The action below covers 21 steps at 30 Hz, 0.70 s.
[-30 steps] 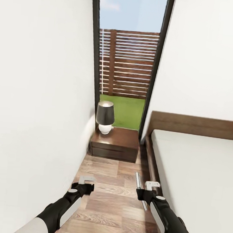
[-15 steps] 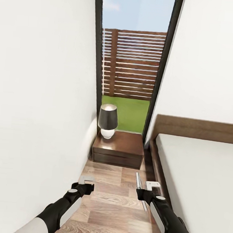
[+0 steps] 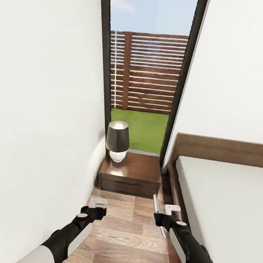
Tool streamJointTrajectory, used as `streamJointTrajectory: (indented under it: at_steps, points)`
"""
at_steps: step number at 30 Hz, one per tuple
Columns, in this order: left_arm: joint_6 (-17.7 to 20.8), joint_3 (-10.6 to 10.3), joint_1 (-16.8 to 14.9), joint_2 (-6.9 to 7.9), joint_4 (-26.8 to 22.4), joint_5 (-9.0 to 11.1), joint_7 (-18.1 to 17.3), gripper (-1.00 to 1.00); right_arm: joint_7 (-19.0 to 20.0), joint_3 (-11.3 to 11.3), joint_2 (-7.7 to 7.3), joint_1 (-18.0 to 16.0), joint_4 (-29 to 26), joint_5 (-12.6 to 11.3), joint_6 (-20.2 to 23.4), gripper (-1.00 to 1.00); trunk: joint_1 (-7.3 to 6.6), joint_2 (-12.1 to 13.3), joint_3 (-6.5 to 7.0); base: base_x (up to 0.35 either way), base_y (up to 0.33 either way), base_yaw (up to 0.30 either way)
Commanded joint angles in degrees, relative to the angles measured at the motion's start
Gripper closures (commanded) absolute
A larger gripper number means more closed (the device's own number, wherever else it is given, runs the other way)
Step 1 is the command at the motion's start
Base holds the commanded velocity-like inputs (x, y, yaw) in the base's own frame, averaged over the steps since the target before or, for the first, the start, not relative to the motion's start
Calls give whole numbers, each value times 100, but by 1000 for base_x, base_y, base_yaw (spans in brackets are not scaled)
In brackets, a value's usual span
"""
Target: In the bedroom, move the book from the bed onto either nightstand, and place the two sandals side by side next to the bed.
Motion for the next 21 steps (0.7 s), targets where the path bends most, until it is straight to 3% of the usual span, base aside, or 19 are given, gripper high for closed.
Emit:
streamJointTrajectory:
  at_steps: [1,6,17,21]
  points:
    - [17,-28,-6,4,-10,51,52,-100,-12,20,-7,-5,-10,-55,26,100,7,-12,-12,337,-128,0]
    - [17,-28,-6,10,-10,51,53,-100,-12,20,-8,-5,-10,-55,26,100,7,-12,-12,298,-103,0]
    - [8,-28,-6,13,-10,51,53,-100,-12,23,-4,-5,-10,-55,26,100,7,-12,-12,34,-7,0]
    - [8,-28,-6,5,-10,51,53,-100,-6,20,-7,-5,-10,-53,20,100,7,-12,-12,238,0,0]
